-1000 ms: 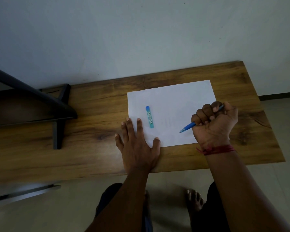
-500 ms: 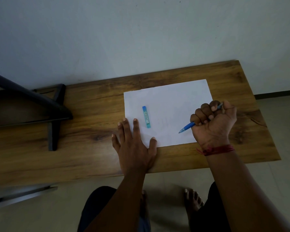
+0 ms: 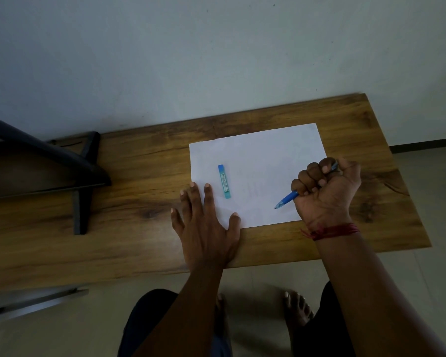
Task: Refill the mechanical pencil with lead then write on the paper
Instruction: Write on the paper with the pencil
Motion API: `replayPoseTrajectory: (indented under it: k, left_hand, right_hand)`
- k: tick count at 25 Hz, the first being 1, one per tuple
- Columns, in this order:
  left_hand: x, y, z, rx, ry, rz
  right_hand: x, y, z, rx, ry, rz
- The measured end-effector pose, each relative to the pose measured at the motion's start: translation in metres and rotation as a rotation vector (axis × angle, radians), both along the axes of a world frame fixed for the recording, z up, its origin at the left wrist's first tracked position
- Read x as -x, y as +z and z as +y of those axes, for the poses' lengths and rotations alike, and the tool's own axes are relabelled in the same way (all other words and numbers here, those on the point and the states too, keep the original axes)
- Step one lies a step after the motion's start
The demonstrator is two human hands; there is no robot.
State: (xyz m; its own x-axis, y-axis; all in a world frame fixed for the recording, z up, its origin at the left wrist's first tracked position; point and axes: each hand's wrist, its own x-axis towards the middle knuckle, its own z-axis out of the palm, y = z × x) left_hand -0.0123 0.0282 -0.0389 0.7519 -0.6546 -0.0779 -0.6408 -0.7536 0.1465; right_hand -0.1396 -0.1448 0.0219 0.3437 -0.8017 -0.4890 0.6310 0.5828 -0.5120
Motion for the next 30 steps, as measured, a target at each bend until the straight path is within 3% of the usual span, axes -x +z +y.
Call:
replayPoseTrajectory:
  k: [30]
  left_hand:
    - [0.0002, -0.0021, 0.0023, 0.028, -0.008, -0.005]
  right_hand:
    - [0.0001, -0.0011, 0.0014, 0.031, -0.001, -0.052]
